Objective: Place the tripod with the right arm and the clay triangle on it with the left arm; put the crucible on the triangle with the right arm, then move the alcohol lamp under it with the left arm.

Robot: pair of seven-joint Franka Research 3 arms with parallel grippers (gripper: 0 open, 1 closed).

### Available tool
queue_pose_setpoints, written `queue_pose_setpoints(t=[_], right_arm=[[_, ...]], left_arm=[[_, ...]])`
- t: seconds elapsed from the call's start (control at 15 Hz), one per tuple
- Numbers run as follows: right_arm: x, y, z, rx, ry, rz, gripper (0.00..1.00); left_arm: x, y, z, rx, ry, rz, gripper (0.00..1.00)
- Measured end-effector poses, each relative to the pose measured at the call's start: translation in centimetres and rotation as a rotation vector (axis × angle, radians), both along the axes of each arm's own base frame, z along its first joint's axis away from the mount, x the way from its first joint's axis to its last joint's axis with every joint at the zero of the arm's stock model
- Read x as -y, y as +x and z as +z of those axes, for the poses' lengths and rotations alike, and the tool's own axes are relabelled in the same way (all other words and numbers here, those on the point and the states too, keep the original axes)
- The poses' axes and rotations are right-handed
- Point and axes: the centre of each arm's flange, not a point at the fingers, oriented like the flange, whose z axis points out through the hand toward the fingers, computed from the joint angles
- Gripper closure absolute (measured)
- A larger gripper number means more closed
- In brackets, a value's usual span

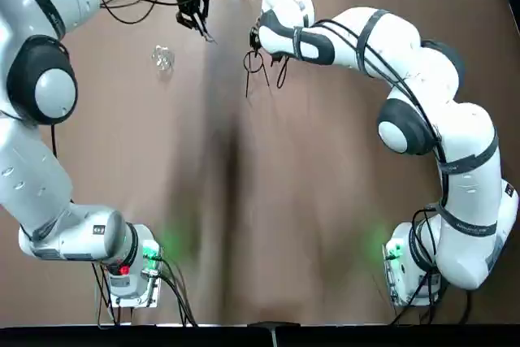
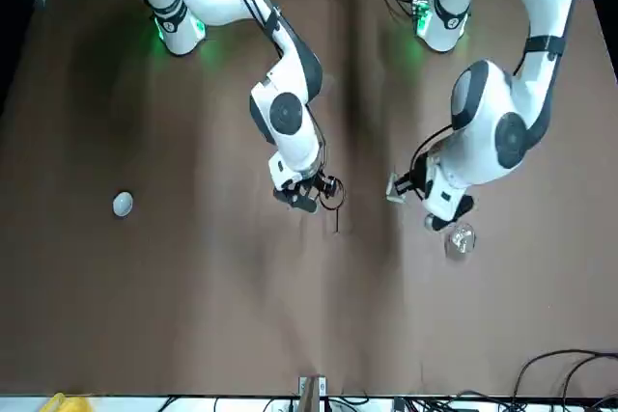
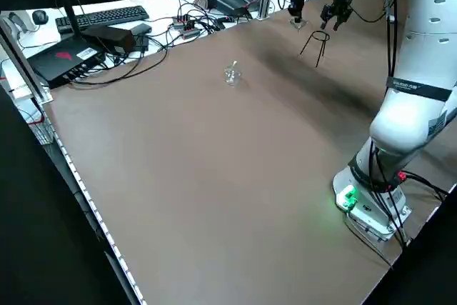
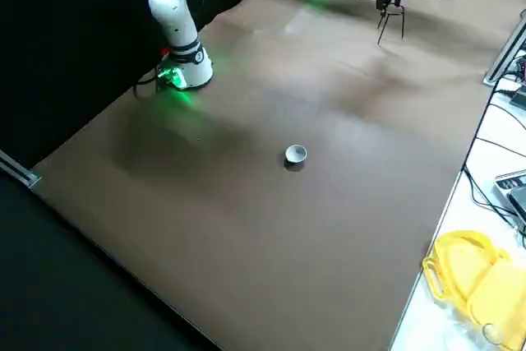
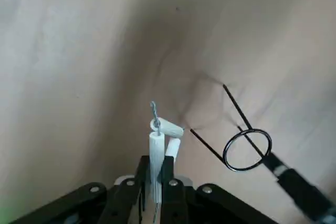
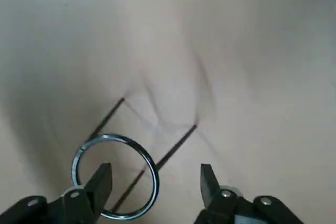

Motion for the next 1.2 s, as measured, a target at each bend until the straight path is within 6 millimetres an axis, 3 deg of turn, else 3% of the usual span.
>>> queue_pose_setpoints(t=[0.2, 0.47, 0.73, 1.0, 1.2], right_arm=[[2.9, 2.3, 4.2, 0.017, 0.013, -0.04, 0.24], [10.4, 5.1, 10.3, -0.025, -0.026, 0.023, 0.23], [18.7, 7.2, 15.0, -0.036, -0.092, 0.122, 0.23], [26.2, 7.7, 20.0, -0.033, -0.149, 0.239, 0.22], [32.2, 7.1, 24.2, -0.035, -0.152, 0.355, 0.18]], left_arm=[[1.6, -0.3, -1.0, -0.014, -0.003, -0.025, 0.88], [2.1, 0.1, -0.8, -0.006, -0.01, -0.028, 0.88], [2.4, 0.0, -0.8, -0.004, -0.013, -0.033, 0.88], [3.6, 0.8, -0.9, 0.063, -0.062, -0.004, 0.88], [7.0, 0.4, -2.2, 0.096, -0.107, -0.008, 0.88]])
